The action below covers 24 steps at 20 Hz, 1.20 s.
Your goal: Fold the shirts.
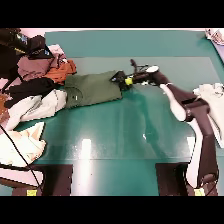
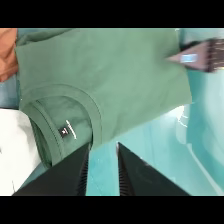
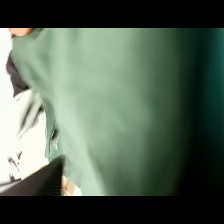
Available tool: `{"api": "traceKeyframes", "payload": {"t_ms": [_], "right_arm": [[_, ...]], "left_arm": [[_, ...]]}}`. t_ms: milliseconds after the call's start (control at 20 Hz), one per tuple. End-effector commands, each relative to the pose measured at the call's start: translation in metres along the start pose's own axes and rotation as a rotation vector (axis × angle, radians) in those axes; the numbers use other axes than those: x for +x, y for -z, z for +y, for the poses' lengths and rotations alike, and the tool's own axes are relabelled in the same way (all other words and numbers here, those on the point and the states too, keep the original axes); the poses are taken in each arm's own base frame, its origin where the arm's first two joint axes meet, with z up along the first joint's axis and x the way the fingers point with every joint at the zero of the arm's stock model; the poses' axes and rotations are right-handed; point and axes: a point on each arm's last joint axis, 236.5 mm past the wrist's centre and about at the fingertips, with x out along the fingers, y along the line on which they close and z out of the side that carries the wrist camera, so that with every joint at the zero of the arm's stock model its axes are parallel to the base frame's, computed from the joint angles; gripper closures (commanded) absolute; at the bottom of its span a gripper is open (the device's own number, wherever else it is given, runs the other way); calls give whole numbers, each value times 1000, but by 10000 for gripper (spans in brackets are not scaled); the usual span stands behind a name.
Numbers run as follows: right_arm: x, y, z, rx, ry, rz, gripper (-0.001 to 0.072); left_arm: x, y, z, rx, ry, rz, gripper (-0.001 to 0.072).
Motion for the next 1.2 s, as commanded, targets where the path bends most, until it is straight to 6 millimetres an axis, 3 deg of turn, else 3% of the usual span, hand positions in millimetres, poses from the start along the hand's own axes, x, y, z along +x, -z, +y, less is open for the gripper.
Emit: {"api": "traceKeyframes", "payload": {"t_ms": [0, 50, 150, 200, 300, 350, 450, 550, 650, 750, 800, 850, 950, 1150], "right_arm": [[58, 21, 43, -48, -72, 43, 490], [53, 20, 63, -89, -86, 34, 689], [22, 5, 102, -191, -79, -28, 693], [-8, -9, 121, -235, -48, -81, 694], [-85, -39, 149, -270, 34, -209, 694], [-131, -53, 151, -266, 98, -287, 694], [-232, -76, 132, -203, 260, -457, 694], [-337, -83, 109, -162, 418, -594, 695], [-449, -77, 85, -107, 553, -740, 694], [-544, -61, 65, -1, 590, -896, 694], [-581, -49, 51, 55, 609, -950, 694], [-616, -33, 35, 113, 632, -993, 694], [-660, -2, 9, 214, 647, -1029, 694], [-707, 32, -3, 302, 585, -1104, 693]], "left_arm": [[0, 5, 0, -2, 2, 20, 491], [0, 6, 0, -5, 2, 24, 490], [0, 8, -1, -7, 3, 32, 491], [0, 10, -1, -11, 3, 40, 491], [-1, 14, -1, -30, 3, 59, 491], [-1, 16, -1, -35, 5, 67, 491], [-2, 19, -9, -46, 33, 78, 491], [-7, 19, -20, -44, 61, 72, 491], [-14, 20, -31, -27, 70, 60, 491], [-20, 21, -41, -29, 77, 51, 491], [-21, 23, -45, -25, 82, 51, 491], [-23, 23, -48, -28, 83, 49, 491], [-23, 27, -57, -38, 105, 62, 491], [-22, 31, -64, -42, 110, 79, 491]]}}
